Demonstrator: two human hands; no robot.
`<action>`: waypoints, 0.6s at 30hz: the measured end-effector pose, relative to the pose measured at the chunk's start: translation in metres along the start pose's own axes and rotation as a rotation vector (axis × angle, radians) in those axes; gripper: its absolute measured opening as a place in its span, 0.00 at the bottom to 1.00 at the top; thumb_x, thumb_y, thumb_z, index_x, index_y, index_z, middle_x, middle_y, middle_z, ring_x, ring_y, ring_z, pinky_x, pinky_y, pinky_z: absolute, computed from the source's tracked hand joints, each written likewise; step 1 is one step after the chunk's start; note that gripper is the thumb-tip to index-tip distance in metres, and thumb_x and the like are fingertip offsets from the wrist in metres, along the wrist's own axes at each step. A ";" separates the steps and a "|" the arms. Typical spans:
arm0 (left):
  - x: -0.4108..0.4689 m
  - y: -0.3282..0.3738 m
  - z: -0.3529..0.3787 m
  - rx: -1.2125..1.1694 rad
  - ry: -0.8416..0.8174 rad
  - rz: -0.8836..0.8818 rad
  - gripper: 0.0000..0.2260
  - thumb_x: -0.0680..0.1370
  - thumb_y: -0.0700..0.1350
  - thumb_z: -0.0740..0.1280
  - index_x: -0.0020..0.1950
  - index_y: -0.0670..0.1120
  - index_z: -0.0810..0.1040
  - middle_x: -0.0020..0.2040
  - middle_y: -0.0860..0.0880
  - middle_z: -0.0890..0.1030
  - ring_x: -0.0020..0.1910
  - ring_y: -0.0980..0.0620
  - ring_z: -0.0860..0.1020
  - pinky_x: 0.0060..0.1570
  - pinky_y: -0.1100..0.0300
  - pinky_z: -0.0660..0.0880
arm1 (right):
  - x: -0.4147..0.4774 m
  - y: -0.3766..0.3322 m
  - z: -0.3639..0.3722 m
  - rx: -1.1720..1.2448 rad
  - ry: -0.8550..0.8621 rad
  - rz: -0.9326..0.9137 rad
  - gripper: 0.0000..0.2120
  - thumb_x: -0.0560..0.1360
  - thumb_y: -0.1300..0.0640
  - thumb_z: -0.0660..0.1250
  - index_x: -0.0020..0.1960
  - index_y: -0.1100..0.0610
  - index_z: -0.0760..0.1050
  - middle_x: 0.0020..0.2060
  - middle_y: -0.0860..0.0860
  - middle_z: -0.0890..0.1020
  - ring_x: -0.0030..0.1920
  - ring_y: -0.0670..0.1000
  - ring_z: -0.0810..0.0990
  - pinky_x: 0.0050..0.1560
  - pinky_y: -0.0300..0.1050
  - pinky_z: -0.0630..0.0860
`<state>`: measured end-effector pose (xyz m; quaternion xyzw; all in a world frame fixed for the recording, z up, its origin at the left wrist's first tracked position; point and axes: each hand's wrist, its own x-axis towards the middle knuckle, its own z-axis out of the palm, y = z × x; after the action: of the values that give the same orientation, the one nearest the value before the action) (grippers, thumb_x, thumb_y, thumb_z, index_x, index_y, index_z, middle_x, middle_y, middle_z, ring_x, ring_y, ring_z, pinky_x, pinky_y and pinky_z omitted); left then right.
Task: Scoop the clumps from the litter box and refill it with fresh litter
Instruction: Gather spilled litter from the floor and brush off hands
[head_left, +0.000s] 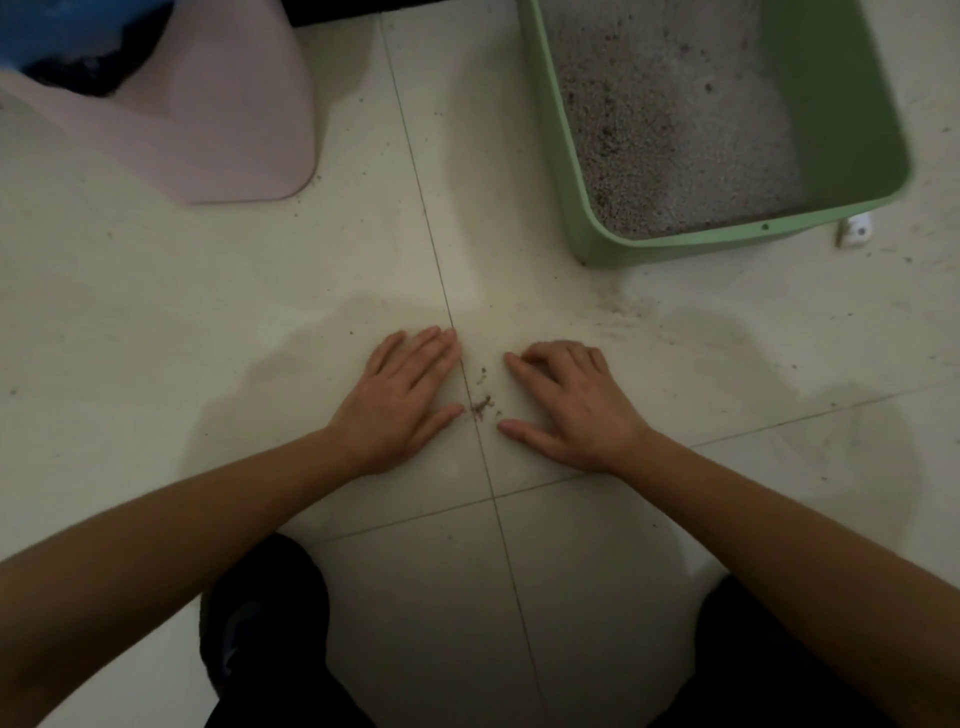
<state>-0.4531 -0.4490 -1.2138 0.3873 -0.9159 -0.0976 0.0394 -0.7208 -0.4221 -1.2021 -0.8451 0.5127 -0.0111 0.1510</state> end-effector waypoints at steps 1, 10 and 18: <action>-0.004 -0.006 -0.002 -0.002 0.029 -0.010 0.26 0.83 0.55 0.54 0.73 0.39 0.70 0.69 0.38 0.73 0.68 0.40 0.70 0.67 0.45 0.64 | 0.001 -0.006 0.003 0.004 0.010 -0.011 0.37 0.77 0.31 0.56 0.75 0.56 0.65 0.63 0.55 0.71 0.62 0.56 0.69 0.63 0.53 0.68; -0.011 -0.025 0.000 -0.080 0.189 -0.004 0.13 0.80 0.38 0.63 0.60 0.33 0.79 0.47 0.38 0.77 0.43 0.40 0.75 0.46 0.49 0.73 | 0.013 -0.030 0.042 0.317 0.342 -0.086 0.15 0.75 0.49 0.72 0.56 0.59 0.83 0.44 0.54 0.77 0.42 0.54 0.74 0.44 0.45 0.72; -0.015 -0.007 -0.003 -0.195 0.131 0.058 0.12 0.81 0.42 0.64 0.53 0.34 0.81 0.43 0.40 0.77 0.39 0.42 0.74 0.41 0.50 0.73 | 0.023 -0.037 0.041 0.294 0.287 -0.179 0.08 0.76 0.57 0.71 0.43 0.62 0.80 0.38 0.57 0.80 0.37 0.58 0.77 0.41 0.50 0.77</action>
<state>-0.4374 -0.4431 -1.2120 0.3604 -0.9084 -0.1597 0.1394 -0.6708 -0.4165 -1.2344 -0.8458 0.4448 -0.2194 0.1964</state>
